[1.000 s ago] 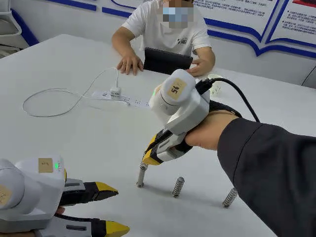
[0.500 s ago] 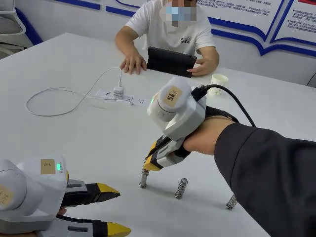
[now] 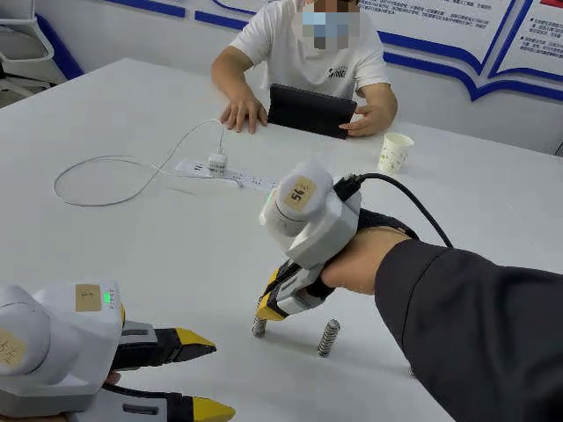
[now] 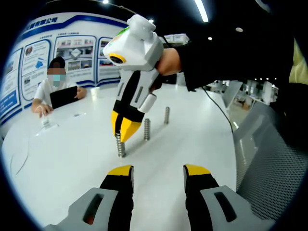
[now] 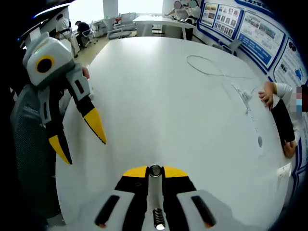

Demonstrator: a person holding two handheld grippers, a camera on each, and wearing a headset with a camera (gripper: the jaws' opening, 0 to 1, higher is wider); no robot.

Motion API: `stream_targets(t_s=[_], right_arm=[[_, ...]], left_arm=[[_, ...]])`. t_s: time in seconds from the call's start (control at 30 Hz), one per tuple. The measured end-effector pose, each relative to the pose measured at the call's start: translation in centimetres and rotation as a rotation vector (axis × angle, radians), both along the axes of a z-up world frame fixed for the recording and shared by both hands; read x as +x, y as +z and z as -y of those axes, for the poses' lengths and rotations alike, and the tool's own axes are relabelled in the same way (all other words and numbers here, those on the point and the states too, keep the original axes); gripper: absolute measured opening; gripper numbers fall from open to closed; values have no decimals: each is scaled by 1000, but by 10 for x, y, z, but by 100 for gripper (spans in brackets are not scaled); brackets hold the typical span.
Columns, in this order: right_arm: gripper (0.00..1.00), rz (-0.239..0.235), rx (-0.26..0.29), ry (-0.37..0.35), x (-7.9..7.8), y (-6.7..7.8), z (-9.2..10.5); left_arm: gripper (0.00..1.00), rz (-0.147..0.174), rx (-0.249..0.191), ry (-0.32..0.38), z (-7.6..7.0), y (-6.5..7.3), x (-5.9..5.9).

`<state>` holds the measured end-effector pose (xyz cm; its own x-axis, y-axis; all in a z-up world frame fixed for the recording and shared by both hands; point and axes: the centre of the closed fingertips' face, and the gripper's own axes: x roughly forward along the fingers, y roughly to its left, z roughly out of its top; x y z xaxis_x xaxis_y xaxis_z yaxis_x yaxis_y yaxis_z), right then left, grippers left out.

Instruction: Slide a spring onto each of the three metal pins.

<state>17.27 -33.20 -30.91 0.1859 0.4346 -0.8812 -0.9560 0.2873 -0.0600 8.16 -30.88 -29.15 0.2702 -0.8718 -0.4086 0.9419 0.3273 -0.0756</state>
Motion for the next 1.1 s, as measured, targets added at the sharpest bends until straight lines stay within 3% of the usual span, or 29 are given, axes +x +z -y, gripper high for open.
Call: stream_targets(t_s=[0.83,1.1], right_arm=[[12,-23,-14,5,-5,-11,-6],[18,-11,-7,6,-4,-10,-4]], left_arm=[[42,-3,-1,7,-2,-2,2],[42,0,0,8,-2,-1,2]])
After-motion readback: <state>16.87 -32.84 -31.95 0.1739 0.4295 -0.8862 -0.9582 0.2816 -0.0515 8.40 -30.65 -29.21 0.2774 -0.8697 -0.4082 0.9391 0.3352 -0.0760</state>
